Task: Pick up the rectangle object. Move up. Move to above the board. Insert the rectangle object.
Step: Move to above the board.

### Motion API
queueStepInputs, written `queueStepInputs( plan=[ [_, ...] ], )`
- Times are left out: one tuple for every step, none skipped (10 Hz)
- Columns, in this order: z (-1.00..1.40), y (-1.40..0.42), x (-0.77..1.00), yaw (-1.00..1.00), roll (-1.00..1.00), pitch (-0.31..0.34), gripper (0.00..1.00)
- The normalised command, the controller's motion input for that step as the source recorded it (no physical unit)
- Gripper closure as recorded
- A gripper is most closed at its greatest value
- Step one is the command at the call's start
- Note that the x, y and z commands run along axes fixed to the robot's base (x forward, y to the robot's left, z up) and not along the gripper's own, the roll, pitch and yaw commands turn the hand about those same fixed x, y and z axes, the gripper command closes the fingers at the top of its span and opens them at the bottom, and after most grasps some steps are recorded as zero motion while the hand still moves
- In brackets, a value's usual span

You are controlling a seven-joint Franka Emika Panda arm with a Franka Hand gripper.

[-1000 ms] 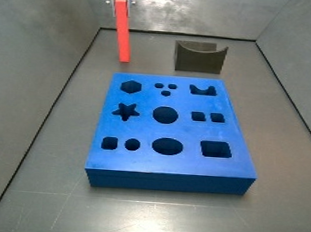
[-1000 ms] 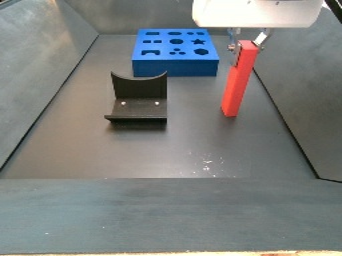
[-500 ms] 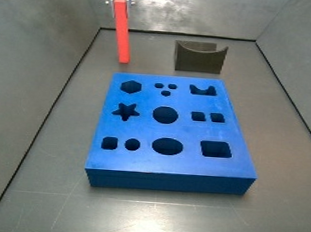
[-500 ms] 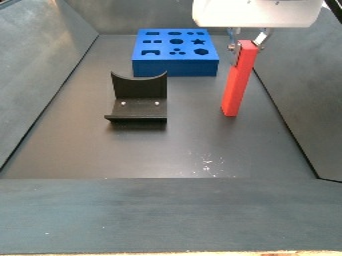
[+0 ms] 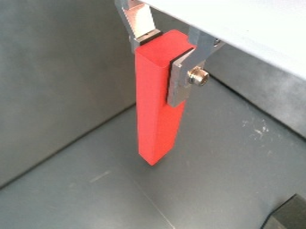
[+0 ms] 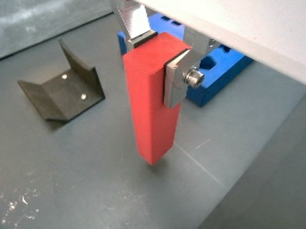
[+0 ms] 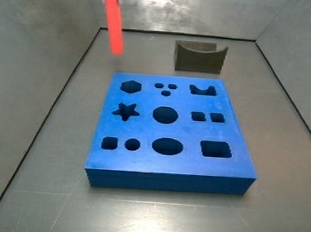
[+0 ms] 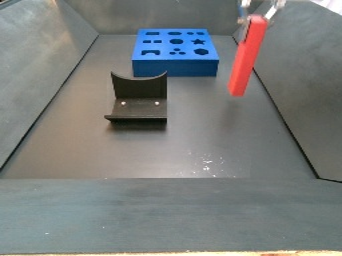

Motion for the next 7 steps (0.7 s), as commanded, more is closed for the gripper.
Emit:
queueStepInputs(
  plan=[
    [1.0, -0.18, -0.15, 0.0, 0.0, 0.036, 1.0],
    [1.0, -0.17, -0.14, 0.01, -0.01, 0.032, 1.0],
    [1.0, -0.17, -0.14, 0.02, -0.01, 0.032, 1.0],
    [1.0, -0.16, -0.13, 0.02, -0.02, 0.035, 1.0],
    [1.0, -0.15, -0.12, 0.03, -0.03, 0.045, 1.0],
    [1.0, -0.14, -0.11, 0.04, -0.03, 0.055, 1.0],
    [1.0, -0.14, -0.09, 0.04, -0.03, 0.07, 1.0]
  ],
)
